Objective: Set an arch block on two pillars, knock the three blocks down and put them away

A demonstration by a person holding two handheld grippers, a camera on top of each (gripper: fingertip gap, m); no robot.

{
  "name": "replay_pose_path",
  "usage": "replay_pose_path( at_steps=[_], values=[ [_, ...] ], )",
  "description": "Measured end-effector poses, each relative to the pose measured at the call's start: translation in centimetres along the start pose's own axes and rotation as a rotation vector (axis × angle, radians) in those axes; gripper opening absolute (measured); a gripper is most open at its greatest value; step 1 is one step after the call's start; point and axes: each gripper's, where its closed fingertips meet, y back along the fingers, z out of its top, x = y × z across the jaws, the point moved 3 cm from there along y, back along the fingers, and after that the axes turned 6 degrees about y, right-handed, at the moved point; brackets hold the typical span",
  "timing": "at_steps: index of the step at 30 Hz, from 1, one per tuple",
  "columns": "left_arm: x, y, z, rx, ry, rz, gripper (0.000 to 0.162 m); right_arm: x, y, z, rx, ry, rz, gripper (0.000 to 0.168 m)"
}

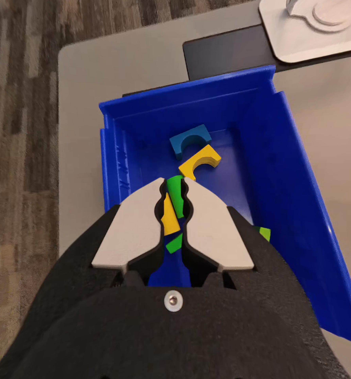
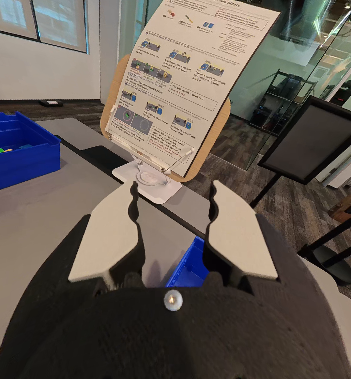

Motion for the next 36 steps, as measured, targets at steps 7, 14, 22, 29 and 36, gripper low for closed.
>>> replay_pose_path(
  at_steps=[7, 14, 22, 29, 36],
  values=[
    [-0.1, -3.0, -1.3, 0.123, 0.023, -0.005, 0.013, -0.2, -0.2, -0.6, 0.040, 0.004, 0.001, 0.068],
    [0.3, -5.9, -2.7, 0.255, 0.005, 0.054, 0.023, -0.7, -0.1, -0.9, 0.049, 0.001, -0.014, 0.068],
    [0.4, -6.8, -3.5, 0.317, 0.018, 0.052, 0.025, -1.2, 0.0, -1.0, 0.047, -0.006, -0.020, 0.068],
    [-0.1, -7.0, -3.7, 0.332, 0.050, 0.013, 0.024, -1.3, -0.1, -1.1, 0.048, -0.009, -0.021, 0.068],
    [-0.2, -7.6, -4.8, 0.418, 0.026, 0.060, 0.023, -1.3, -0.2, -1.3, 0.062, 0.007, -0.025, 0.068]
  ],
)
